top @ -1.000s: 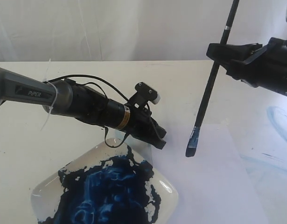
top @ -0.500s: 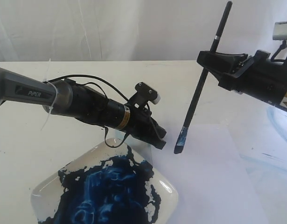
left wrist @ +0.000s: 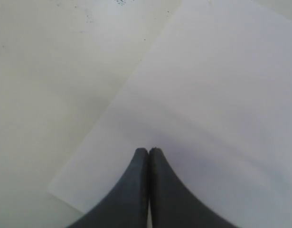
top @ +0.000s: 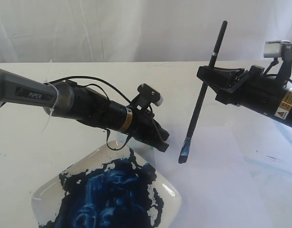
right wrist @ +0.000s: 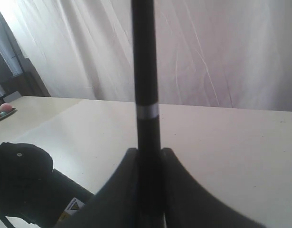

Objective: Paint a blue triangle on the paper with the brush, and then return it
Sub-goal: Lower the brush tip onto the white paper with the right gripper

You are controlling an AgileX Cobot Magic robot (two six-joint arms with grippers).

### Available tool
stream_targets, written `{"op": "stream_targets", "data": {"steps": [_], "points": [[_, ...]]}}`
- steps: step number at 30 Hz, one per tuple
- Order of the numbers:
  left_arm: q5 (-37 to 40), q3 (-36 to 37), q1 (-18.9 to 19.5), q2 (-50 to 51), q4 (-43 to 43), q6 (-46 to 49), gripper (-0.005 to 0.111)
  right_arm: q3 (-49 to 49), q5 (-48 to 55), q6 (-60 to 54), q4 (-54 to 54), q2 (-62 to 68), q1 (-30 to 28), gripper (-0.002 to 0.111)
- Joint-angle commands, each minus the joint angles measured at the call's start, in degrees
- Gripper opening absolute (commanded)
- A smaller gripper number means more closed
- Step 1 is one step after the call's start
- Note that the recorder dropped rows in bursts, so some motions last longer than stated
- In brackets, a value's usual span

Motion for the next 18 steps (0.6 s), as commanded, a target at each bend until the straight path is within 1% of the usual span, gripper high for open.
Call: {"op": "stream_targets", "data": {"steps": [1,14,18], "points": [[0.29,-0.08,-0.42,0.09,0.58,-0.03,0.0,0.13,-1.1,-1.36,0.77,-0.06,-0.07,0.0],[0.29,-0.08,-0.42,0.09,0.58,-0.03,0.0,0.13,-0.18,-1.36,0.91,-0.06,-0.07,0.0],[0.29,-0.08,-0.42,0.09,0.58,-0.03,0.0,0.13,1.79,-1.36,0.91,-0.06,-0.07,0.0]]}}
